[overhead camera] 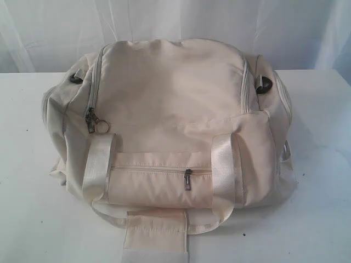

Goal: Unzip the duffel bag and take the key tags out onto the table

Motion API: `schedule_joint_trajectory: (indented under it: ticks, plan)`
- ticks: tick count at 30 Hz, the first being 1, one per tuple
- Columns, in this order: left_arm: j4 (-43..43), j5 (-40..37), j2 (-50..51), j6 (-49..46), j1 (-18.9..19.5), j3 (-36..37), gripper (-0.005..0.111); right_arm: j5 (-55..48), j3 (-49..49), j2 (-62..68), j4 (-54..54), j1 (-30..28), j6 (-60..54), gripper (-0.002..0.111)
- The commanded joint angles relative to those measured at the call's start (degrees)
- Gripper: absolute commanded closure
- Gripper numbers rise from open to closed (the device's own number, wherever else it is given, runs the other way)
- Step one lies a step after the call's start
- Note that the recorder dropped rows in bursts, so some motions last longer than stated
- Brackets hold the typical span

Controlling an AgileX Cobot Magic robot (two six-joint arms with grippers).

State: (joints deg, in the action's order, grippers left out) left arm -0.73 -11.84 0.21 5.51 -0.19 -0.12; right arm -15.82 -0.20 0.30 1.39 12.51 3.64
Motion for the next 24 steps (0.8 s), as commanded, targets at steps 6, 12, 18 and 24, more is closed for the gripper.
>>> schedule_joint_trajectory:
  ticks: [6, 12, 18, 24]
  plan:
    - [0.2, 0.2, -0.2, 0.5, 0.0, 0.1, 0.107, 0.7, 0.2, -0.3, 0.1, 0.0, -1.9, 0.108]
    - [0.2, -8.8, -0.2, 0.5, 0.0, -9.1, 0.107, 1.2, 0.2, -0.3, 0.1, 0.1, -2.0, 0.108]
    - [0.2, -4.4, -0.2, 0.5, 0.0, -21.2, 0.107, 1.4, 0.2, -0.3, 0.1, 0.1, -2.0, 0.108]
    - [0.2, 2.3, -0.2, 0.5, 0.0, -23.0, 0.107, 3.5, 0.2, -0.3, 0.1, 0.1, -2.0, 0.108]
